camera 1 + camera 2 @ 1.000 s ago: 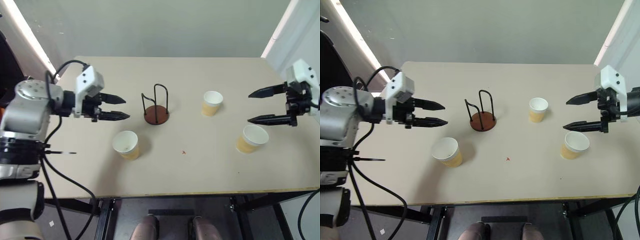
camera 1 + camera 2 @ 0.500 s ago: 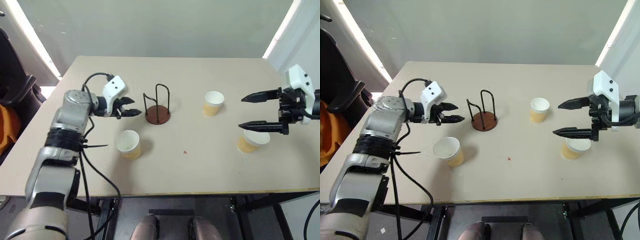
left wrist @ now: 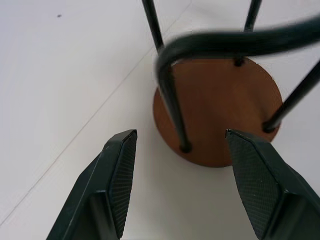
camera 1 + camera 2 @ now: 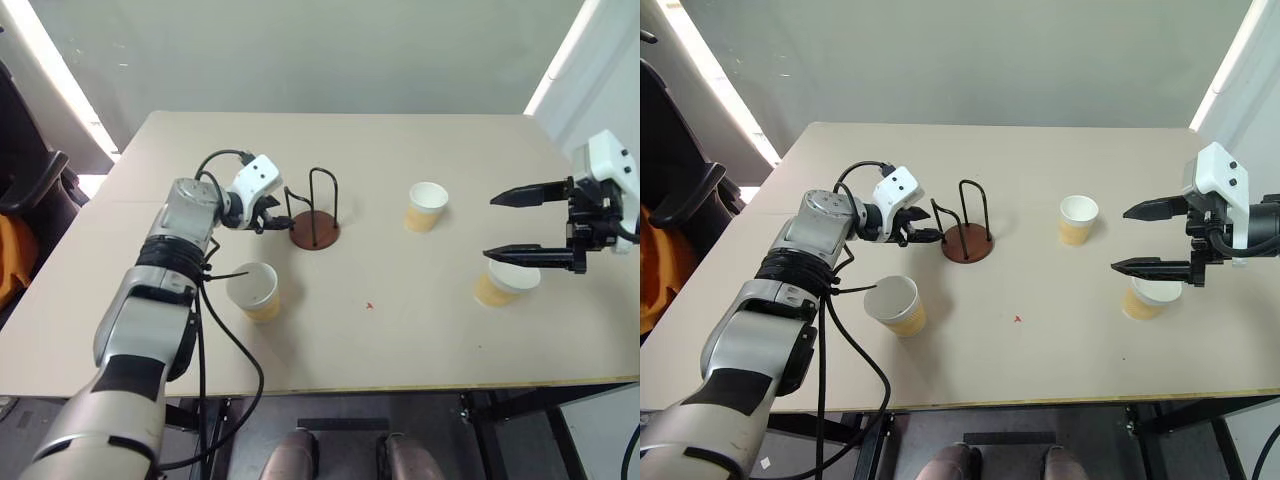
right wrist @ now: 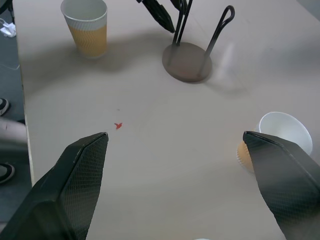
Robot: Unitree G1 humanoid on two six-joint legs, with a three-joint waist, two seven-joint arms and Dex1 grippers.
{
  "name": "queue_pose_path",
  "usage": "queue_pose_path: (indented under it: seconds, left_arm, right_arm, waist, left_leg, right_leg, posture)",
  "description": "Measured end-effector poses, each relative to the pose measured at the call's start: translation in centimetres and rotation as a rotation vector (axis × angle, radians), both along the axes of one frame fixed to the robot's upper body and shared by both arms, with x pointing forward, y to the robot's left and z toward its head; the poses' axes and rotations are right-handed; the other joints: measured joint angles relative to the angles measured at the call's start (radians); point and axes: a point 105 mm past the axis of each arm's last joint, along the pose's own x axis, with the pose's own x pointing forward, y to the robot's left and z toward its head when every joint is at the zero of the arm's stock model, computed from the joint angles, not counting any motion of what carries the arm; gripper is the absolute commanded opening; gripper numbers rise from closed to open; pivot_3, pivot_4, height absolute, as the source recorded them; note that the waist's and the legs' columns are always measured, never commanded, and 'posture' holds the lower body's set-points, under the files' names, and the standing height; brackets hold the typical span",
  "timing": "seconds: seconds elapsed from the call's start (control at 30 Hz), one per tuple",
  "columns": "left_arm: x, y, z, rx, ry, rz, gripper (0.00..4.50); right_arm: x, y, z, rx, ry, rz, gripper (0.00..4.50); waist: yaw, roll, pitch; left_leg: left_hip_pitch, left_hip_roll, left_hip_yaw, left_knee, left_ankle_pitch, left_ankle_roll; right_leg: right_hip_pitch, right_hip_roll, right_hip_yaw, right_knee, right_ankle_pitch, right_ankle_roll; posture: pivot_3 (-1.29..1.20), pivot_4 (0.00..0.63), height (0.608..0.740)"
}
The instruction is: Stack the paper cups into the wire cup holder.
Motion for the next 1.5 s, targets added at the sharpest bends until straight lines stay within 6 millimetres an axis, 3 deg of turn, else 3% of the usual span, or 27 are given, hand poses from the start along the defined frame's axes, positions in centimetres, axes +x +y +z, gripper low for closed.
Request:
queue_pose_path:
  seconds: [0.33,0.43,0.5,0.53,0.9,0.97,1.07,1.33,1.37,1.5]
  left_arm:
    - [-0.5,1.1,1.8,-0.037,-0.006,0.005,3.01]
    - [-0.7,1.7,3.0,-0.089,-0.022,0.025,3.57]
    - [-0.8,1.9,3.3,-0.124,-0.015,0.040,4.20]
    - [-0.7,1.9,3.2,-0.130,-0.013,0.046,4.48]
    - [1.0,-1.3,-0.1,-0.122,-0.011,0.082,4.48]
    - [1.4,-1.9,-0.2,-0.123,-0.026,0.086,4.13]
    - [1.5,-2.2,-0.3,-0.100,-0.048,0.072,3.24]
    - [1.1,-2.5,-0.4,-0.098,-0.028,0.018,0.23]
    - [1.0,-2.5,-0.2,-0.109,-0.027,0.010,0.02]
    - [0.4,-3.3,1.1,-0.122,-0.026,-0.062,0.02]
  right_arm:
    - [-0.2,-0.4,-0.5,-0.002,0.007,-0.035,4.50]
    - [-0.4,-0.4,-0.6,-0.004,0.002,-0.037,4.50]
    - [-0.4,-0.5,-0.6,0.001,0.000,-0.047,4.50]
    - [-0.4,-0.6,-0.6,0.003,-0.002,-0.051,4.50]
    - [-0.3,-0.7,-0.5,0.006,-0.013,-0.063,4.50]
    - [-0.3,-0.7,-0.5,0.006,-0.013,-0.063,4.50]
    - [-0.3,-0.7,-0.4,0.004,-0.013,-0.065,4.50]
    - [-0.5,-1.0,-0.3,-0.010,-0.015,-0.076,4.50]
    - [-0.5,-1.0,-0.3,-0.010,-0.014,-0.076,4.50]
    - [-0.5,-1.0,-0.3,-0.010,-0.017,-0.077,4.50]
  waist:
    - [0.001,0.000,0.000]
    - [0.001,0.000,0.000]
    - [0.002,0.000,0.000]
    - [0.003,0.000,0.000]
    - [0.007,-0.001,0.000]
    - [0.007,-0.001,0.000]
    - [0.007,-0.001,0.000]
    - [0.007,-0.001,0.000]
    - [0.007,-0.001,0.000]
    - [0.009,-0.001,0.000]
  left_leg:
    - [-0.001,0.000,0.000,0.000,0.000,0.000]
    - [-0.001,-0.001,0.000,0.001,0.000,0.000]
    - [-0.001,-0.001,0.000,0.001,0.000,0.000]
    - [-0.001,-0.001,0.000,0.002,0.000,0.000]
    - [0.001,-0.001,0.001,0.003,0.000,0.001]
    - [0.001,-0.001,0.001,0.003,0.000,0.001]
    - [0.001,-0.001,0.001,0.003,0.000,0.002]
    - [0.000,-0.002,0.002,0.003,0.000,0.002]
    - [0.000,-0.002,0.002,0.003,0.000,0.002]
    - [0.000,-0.002,0.002,0.003,0.000,0.002]
  right_leg:
    - [0.000,0.000,0.000,-0.001,-0.001,0.001]
    - [0.000,0.000,0.000,-0.001,-0.001,0.001]
    - [0.000,0.000,0.000,-0.001,-0.001,0.001]
    - [0.000,0.000,0.000,0.000,-0.001,0.002]
    - [0.003,-0.001,0.000,0.000,0.000,0.003]
    - [0.003,-0.001,0.000,0.000,0.000,0.004]
    - [0.003,-0.001,0.001,-0.001,-0.001,0.004]
    - [0.003,-0.001,0.001,-0.001,-0.001,0.005]
    - [0.003,-0.001,0.001,0.000,-0.001,0.005]
    - [0.003,-0.001,0.001,0.000,-0.001,0.005]
  posture:
    - [0.00,0.150,0.740]
    - [0.00,0.150,0.740]
    - [0.00,0.150,0.740]
    - [0.00,0.150,0.740]
    - [0.00,0.150,0.740]
    - [0.00,0.150,0.740]
    - [0.00,0.150,0.740]
    - [0.00,0.150,0.740]
    - [0.00,0.150,0.740]
    - [0.00,0.150,0.740]
